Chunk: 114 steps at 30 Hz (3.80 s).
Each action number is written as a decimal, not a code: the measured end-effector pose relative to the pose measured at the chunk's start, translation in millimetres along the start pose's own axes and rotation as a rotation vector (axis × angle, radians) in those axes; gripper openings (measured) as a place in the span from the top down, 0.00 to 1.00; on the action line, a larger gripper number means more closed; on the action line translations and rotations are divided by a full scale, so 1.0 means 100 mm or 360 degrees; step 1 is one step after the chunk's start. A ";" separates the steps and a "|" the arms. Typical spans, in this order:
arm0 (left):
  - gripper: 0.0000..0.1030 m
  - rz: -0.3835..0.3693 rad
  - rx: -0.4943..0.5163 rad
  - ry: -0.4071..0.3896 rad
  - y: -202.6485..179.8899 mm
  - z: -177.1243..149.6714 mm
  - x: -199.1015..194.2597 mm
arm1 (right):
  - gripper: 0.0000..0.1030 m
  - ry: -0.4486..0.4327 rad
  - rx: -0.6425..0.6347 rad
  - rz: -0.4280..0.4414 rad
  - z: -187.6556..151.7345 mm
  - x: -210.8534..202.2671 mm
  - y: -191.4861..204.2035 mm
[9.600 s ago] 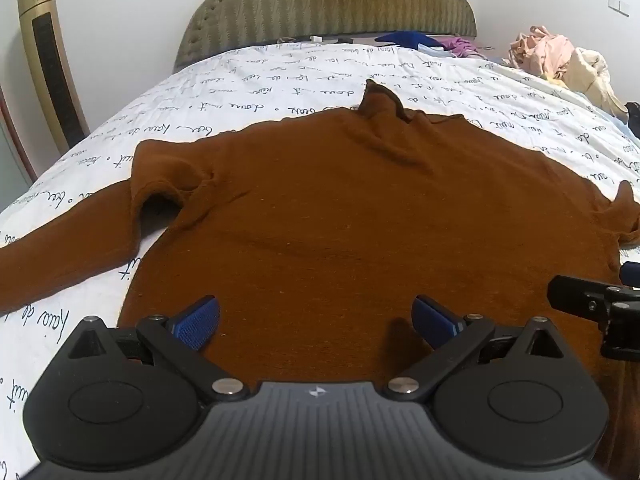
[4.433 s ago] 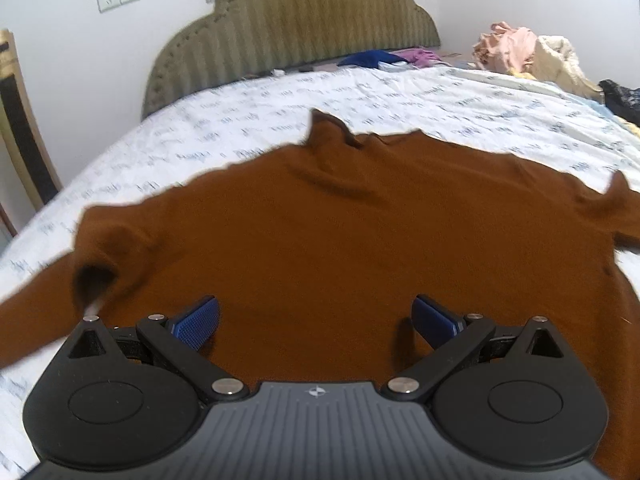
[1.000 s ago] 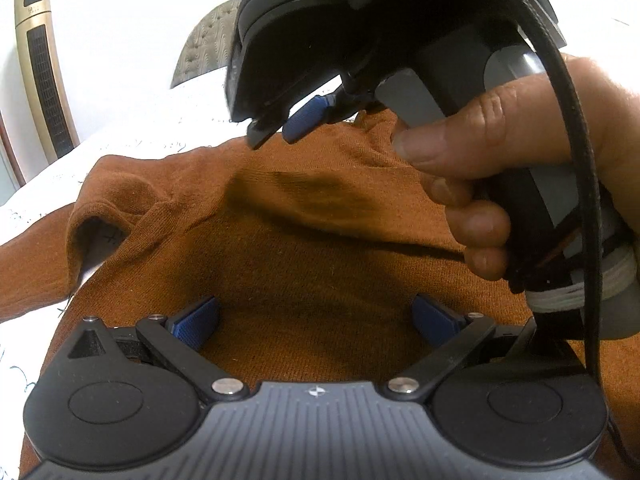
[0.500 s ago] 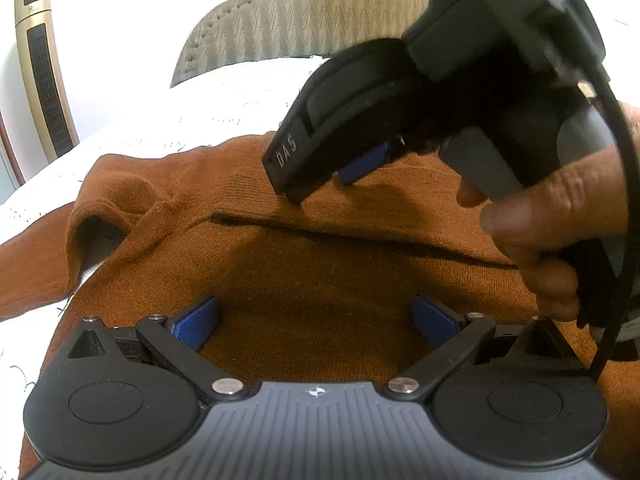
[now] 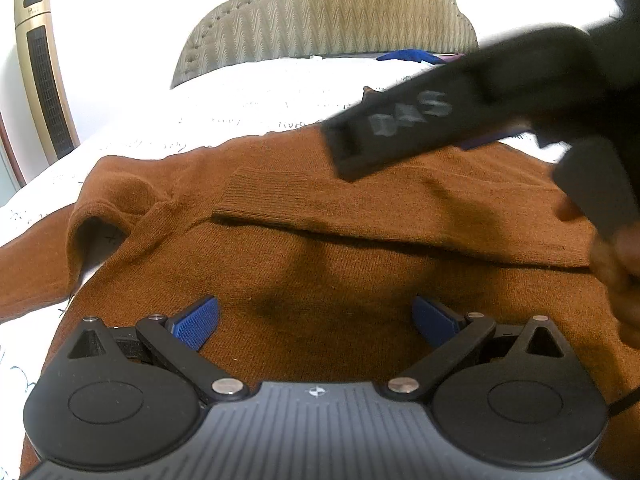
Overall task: Fold small clothes
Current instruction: 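Lower the sleeve onto the sweater body and open the right gripper, then grasp the cuff of the other sweater sleeve with the left gripper, then lift the held sleeve and carry it across the sweater body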
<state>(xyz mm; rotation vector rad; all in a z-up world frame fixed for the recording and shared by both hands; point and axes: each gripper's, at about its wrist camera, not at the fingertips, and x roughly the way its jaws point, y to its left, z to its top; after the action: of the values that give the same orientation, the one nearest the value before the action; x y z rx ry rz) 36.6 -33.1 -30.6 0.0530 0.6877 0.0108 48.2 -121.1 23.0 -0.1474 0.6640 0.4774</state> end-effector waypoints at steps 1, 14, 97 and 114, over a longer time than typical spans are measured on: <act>0.00 0.0000 0.0000 0.0000 0.00 0.00 0.00 | 0.10 0.0000 0.0025 -0.0017 -0.04 -0.03 -0.04; 0.00 0.0001 0.0001 0.0000 -0.01 0.00 -0.01 | 0.00 0.0009 0.0368 -0.0237 -0.65 -0.45 -0.47; 0.93 0.1066 -0.1367 -0.0853 3.31 0.73 -1.34 | 0.00 -0.0091 0.0431 -0.0199 -1.15 -0.64 -0.39; 0.92 0.0206 -0.1211 -0.0196 2.59 0.26 -0.76 | 0.00 -0.0118 0.0480 -0.0158 -1.18 -0.65 -0.44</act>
<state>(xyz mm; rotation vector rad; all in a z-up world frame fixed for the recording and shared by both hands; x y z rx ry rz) -4.0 222.0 50.9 -0.6277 0.5207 0.3887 -41.2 -218.0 -30.0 0.1211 0.6453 0.2819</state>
